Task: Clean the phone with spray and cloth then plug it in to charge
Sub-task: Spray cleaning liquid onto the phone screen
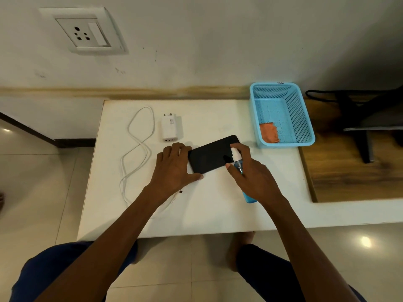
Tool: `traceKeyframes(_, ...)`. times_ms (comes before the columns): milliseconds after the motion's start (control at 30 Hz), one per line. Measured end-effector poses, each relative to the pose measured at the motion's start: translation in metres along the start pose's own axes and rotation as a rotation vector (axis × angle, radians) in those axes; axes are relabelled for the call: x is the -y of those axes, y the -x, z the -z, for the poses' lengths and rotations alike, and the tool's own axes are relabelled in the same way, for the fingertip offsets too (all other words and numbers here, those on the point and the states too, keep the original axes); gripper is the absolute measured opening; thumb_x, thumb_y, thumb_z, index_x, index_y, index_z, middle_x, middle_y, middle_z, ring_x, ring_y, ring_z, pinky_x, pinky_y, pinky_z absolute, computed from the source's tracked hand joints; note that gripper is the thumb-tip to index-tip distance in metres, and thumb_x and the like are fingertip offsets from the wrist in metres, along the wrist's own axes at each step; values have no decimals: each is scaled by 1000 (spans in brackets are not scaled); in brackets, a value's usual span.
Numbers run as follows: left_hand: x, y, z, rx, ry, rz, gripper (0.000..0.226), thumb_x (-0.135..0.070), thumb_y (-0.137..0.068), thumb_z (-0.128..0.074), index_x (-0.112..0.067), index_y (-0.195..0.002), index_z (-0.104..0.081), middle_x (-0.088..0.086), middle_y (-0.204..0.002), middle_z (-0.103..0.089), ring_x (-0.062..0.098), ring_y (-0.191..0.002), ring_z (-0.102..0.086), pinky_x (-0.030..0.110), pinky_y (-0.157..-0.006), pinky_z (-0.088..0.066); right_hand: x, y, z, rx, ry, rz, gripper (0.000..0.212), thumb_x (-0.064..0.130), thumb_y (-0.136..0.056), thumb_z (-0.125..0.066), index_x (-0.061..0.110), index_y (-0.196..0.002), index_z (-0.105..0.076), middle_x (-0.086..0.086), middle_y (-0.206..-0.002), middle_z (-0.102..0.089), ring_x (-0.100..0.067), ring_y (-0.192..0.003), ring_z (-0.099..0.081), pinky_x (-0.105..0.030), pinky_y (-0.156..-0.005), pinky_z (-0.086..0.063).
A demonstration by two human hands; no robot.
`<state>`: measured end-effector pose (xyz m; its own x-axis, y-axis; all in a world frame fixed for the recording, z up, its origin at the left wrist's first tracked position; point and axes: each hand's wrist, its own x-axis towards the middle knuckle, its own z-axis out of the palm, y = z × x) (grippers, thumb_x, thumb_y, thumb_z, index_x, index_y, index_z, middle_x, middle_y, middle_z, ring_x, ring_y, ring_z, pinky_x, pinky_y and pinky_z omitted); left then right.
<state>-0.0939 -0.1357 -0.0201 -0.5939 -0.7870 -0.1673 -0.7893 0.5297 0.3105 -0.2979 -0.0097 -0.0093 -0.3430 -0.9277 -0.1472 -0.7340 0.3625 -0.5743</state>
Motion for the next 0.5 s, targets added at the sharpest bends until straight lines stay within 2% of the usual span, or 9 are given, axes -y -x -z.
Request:
traceKeyframes(167, -2, 1, 1, 7, 1, 3, 88, -66, -73, -71, -22, -143, -40, 1, -141, -40, 26, -126, -40, 37, -101, -31, 9, -2, -4, 7, 54, -7, 46, 41, -100, -49, 38, -137, -23, 15, -65, -49, -13, -55, -57, -24, -54, -41)
traceKeyframes(300, -2, 1, 2, 5, 8, -2, 87, -65, -73, -71, -21, -143, -40, 2, -141, -40, 27, -126, -40, 37, -101, -31, 17, -3, -7, -25, 69, 9, 45, 37, -101, -50, 36, -137, -24, 17, -62, -45, -12, -51, -53, -28, -55, -45)
traceKeyframes(400, -2, 1, 1, 8, 8, -4, 88, -65, -74, -71, -21, -143, -40, 2, -142, -39, 27, -126, -39, 38, -102, -31, 18, -3, -10, -61, 67, 15, 44, 34, -100, -51, 37, -134, -24, 19, -61, -44, -10, -50, -51, -26, -54, -40)
traceKeyframes(500, -2, 1, 1, 20, 11, -1, 89, -66, -74, -71, -21, -144, -39, 2, -142, -39, 27, -128, -39, 38, -103, -31, 20, -4, -12, -60, 81, -3, 44, 34, -100, -50, 38, -133, -22, 19, -64, -44, -12, -51, -52, -30, -57, -47)
